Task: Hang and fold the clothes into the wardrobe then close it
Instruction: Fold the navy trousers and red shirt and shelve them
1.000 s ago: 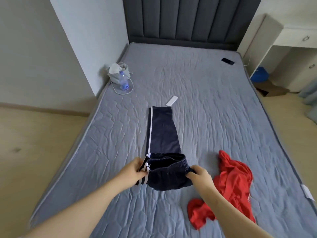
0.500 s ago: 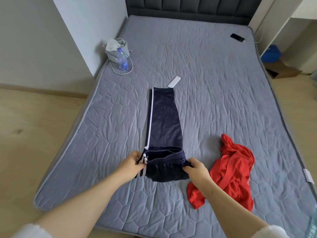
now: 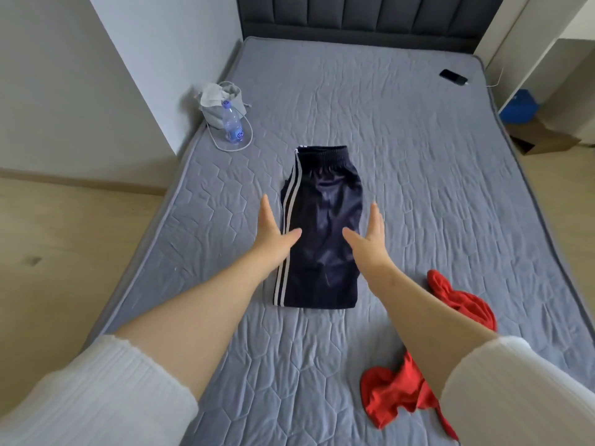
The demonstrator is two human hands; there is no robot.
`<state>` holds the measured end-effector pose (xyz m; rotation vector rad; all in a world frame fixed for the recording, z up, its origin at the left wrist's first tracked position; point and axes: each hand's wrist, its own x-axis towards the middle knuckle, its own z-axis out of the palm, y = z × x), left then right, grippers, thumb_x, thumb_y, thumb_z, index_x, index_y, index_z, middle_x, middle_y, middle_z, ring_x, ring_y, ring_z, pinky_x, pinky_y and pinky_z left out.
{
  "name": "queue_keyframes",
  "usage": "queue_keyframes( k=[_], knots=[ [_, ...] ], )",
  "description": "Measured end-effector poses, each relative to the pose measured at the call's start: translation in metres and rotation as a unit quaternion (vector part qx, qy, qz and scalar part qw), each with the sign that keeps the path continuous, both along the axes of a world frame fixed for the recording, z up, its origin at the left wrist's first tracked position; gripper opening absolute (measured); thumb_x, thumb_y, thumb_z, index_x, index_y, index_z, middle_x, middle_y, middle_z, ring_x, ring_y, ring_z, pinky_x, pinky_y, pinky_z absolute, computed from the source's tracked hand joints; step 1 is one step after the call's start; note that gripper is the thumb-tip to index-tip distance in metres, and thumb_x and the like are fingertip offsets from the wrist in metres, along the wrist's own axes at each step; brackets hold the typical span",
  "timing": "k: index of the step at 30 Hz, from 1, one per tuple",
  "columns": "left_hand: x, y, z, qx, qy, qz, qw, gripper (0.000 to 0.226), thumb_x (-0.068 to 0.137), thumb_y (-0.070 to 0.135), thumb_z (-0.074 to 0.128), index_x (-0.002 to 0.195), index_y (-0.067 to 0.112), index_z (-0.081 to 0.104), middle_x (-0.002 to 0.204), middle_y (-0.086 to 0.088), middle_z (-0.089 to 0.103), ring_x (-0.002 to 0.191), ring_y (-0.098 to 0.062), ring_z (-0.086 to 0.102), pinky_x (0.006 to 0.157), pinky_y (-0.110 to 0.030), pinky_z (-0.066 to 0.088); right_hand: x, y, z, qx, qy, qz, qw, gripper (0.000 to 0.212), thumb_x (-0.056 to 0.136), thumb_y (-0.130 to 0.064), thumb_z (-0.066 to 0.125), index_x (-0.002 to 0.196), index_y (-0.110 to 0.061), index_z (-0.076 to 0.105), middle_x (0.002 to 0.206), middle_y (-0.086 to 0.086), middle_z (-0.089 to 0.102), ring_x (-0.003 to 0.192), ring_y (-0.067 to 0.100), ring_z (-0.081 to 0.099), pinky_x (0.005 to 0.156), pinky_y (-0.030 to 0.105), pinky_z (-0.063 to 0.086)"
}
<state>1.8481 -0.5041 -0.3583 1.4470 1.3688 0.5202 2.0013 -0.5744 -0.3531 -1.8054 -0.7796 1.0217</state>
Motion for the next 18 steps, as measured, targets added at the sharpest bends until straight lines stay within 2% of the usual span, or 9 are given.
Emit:
queue_keyframes(
  k=[3,5,6,9,12,14,15,16,18],
  knots=[
    [-0.005,-0.005,-0.023,-0.009,0.055,-0.039,0.998,0.084,0.092,0.013,0.054,0.149,0.020,-0.008,0.158,-0.002,-0.005,0.144,-0.015,0.002,0.113,-0.028,0.006,0.002,-0.013,-0.027,-0.064,-0.014,0.028,0.997,0.071,0.096,-0.019,0.048,0.149,-0.034,0.004,0.158,-0.008,-0.004,0.145,0.015,0.005,0.113,0.038,0.018],
    [-0.007,-0.007,-0.039,-0.011,0.094,-0.074,0.993,0.077,0.093,0.014,0.054,0.150,0.018,0.001,0.157,-0.003,0.003,0.144,-0.016,0.009,0.112,-0.026,0.010,0.003,-0.021,-0.044,-0.106,-0.010,0.042,0.993,0.070,0.095,-0.017,0.047,0.149,-0.035,0.006,0.157,-0.010,0.000,0.143,0.016,0.014,0.108,0.037,0.028],
    [-0.007,-0.009,-0.045,-0.009,0.115,-0.093,0.989,0.072,0.093,0.014,0.053,0.149,0.017,0.008,0.156,-0.003,0.009,0.142,-0.017,0.015,0.111,-0.025,0.014,0.004,-0.023,-0.051,-0.120,-0.001,0.047,0.992,0.069,0.095,-0.016,0.047,0.149,-0.034,0.008,0.157,-0.011,0.003,0.140,0.017,0.022,0.100,0.033,0.035],
    [-0.006,-0.011,-0.070,-0.002,0.187,-0.125,0.974,0.052,0.092,0.016,0.052,0.141,0.018,0.033,0.148,-0.005,0.029,0.132,-0.022,0.036,0.104,-0.029,0.029,0.003,-0.027,-0.076,-0.153,-0.002,0.053,0.987,0.065,0.094,-0.015,0.047,0.148,-0.032,0.015,0.154,-0.011,0.016,0.114,0.014,0.049,0.080,0.025,0.041],
    [-0.002,-0.011,-0.103,0.030,0.264,-0.149,0.953,0.033,0.093,0.015,0.049,0.126,0.016,0.051,0.135,-0.005,0.044,0.115,-0.025,0.049,0.093,-0.032,0.040,0.003,-0.029,-0.111,-0.192,-0.048,0.071,0.978,0.058,0.092,-0.017,0.047,0.145,-0.029,0.026,0.148,-0.005,0.030,0.098,0.016,0.054,0.077,0.028,0.045],
    [-0.001,-0.012,-0.130,0.081,0.322,-0.220,0.917,0.031,0.093,0.012,0.046,0.123,0.016,0.053,0.128,-0.004,0.047,0.112,-0.024,0.049,0.088,-0.031,0.040,0.004,-0.031,-0.139,-0.227,-0.066,0.093,0.967,0.054,0.091,-0.018,0.047,0.142,-0.027,0.030,0.144,-0.002,0.035,0.095,0.017,0.053,0.081,0.035,0.049],
    [-0.002,-0.014,-0.145,0.127,0.350,-0.273,0.887,0.033,0.091,0.008,0.044,0.122,0.016,0.053,0.126,-0.003,0.048,0.112,-0.024,0.048,0.085,-0.031,0.039,0.003,-0.033,-0.154,-0.242,-0.078,0.110,0.961,0.053,0.091,-0.019,0.047,0.141,-0.026,0.031,0.143,-0.001,0.036,0.096,0.020,0.054,0.087,0.038,0.049],
    [-0.003,-0.015,-0.163,0.188,0.365,-0.331,0.850,0.036,0.087,0.003,0.045,0.120,0.015,0.053,0.124,-0.003,0.049,0.113,-0.024,0.047,0.084,-0.030,0.038,0.002,-0.035,-0.170,-0.253,-0.095,0.129,0.954,0.052,0.091,-0.020,0.046,0.141,-0.026,0.032,0.144,-0.002,0.035,0.101,0.022,0.054,0.092,0.040,0.047],
    [-0.006,-0.010,-0.206,0.302,0.344,-0.410,0.789,0.048,0.076,-0.006,0.051,0.120,0.012,0.054,0.125,-0.007,0.051,0.120,-0.025,0.047,0.090,-0.032,0.039,0.004,-0.034,-0.205,-0.261,-0.159,0.171,0.937,0.052,0.092,-0.021,0.044,0.142,-0.025,0.030,0.147,-0.003,0.032,0.121,0.022,0.045,0.102,0.037,0.037]
  ],
)
